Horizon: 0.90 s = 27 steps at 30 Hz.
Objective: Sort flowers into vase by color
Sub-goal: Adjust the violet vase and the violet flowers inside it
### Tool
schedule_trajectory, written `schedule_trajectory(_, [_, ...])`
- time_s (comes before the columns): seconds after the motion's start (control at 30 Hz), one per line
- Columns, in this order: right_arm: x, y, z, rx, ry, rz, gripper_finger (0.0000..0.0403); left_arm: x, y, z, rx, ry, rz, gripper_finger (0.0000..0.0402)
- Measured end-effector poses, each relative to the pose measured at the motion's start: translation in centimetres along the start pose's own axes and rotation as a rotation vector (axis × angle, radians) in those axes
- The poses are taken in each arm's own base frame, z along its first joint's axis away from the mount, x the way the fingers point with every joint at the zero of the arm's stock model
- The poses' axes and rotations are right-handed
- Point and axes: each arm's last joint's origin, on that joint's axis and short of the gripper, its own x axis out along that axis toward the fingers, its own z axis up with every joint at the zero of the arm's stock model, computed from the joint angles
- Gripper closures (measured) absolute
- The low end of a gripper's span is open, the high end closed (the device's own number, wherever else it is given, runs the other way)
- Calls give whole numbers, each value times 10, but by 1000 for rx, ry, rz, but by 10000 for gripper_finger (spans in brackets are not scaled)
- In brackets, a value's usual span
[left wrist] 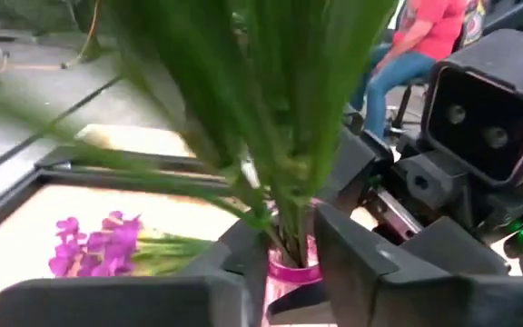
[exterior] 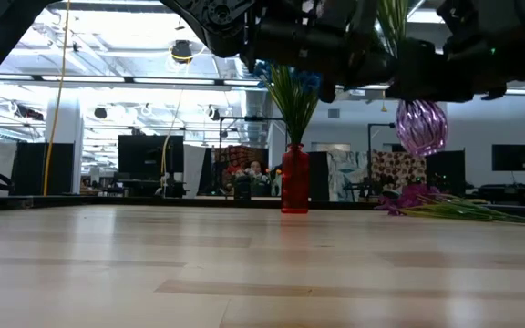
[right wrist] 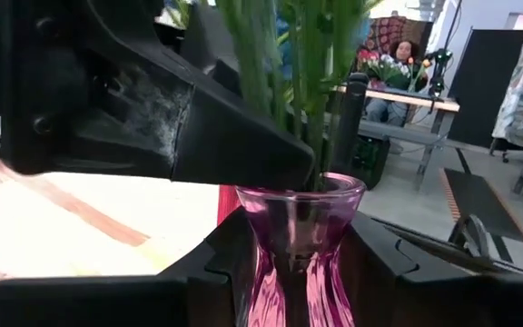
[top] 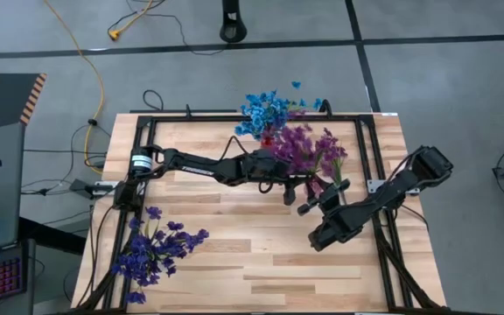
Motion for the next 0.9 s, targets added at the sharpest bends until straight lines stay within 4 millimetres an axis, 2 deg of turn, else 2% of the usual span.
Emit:
schedule_trajectory(0.17, [1,4,-10,27,6,-4,246,0,1,-5,-1,58,8,277])
schedule_trajectory(0.33, [4,8,-21,50,8,-17,254,0,1,-9,34,93,14,246])
schedule_trajectory(0.63, [5,16,-35,57,3,-20,250,-3,0,-10,50,134,-4,215])
schedule_trajectory(0.9, [9,19,-49,91,4,-38,243,-7,0,-12,132,209,-6,207])
